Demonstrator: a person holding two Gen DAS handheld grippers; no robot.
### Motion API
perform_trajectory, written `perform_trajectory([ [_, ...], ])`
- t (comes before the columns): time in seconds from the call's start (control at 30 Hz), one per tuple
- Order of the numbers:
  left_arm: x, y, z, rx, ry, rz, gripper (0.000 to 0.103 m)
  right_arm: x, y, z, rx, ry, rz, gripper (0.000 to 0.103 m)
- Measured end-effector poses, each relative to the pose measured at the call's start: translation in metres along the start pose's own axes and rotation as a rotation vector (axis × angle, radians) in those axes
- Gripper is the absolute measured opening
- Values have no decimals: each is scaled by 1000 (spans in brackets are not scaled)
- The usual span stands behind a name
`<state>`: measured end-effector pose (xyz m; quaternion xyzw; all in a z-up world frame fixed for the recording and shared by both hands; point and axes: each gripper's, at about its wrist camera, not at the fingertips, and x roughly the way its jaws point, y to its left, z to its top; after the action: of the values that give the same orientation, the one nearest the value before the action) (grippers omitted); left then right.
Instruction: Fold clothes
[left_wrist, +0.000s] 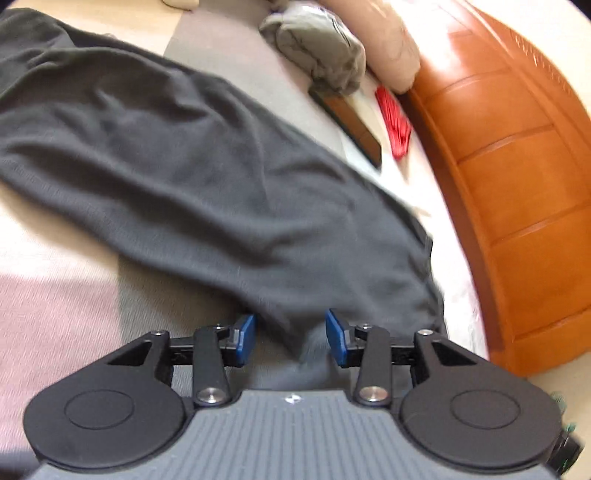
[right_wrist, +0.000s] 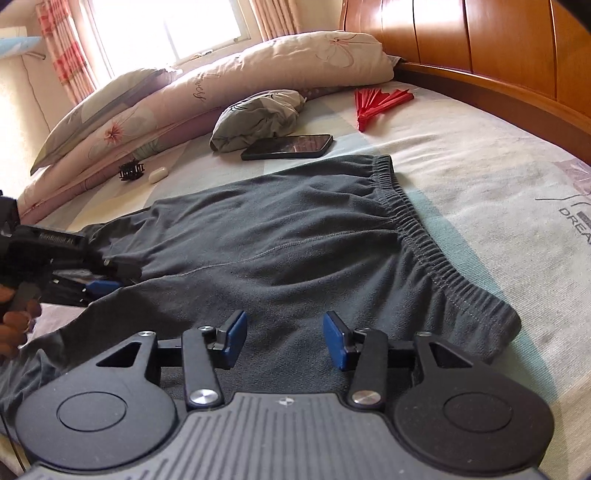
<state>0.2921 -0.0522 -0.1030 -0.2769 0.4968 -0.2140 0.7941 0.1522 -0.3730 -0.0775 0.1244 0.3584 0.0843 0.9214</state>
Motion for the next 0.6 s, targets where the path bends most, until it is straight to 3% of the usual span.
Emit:
perform_trajectory([
  [0.1,3,-6,13,28,-33,-4,33,3,8,1,-20,14,26,51],
  [0.27,3,-11,22,57,-31,-18,33,15,52,10,-136,42,157,51],
  [0.37,-1,-8,24,47,-39,-32,33,40,88,15,-204,82,247,51],
  [0.5,-3,-8,29,60,-29,-53,33,92,120,17,-203,181,352,51],
  [0.6,-6,-9,32,78,-19,-58,34,107,118,26,-166,119,375,51],
])
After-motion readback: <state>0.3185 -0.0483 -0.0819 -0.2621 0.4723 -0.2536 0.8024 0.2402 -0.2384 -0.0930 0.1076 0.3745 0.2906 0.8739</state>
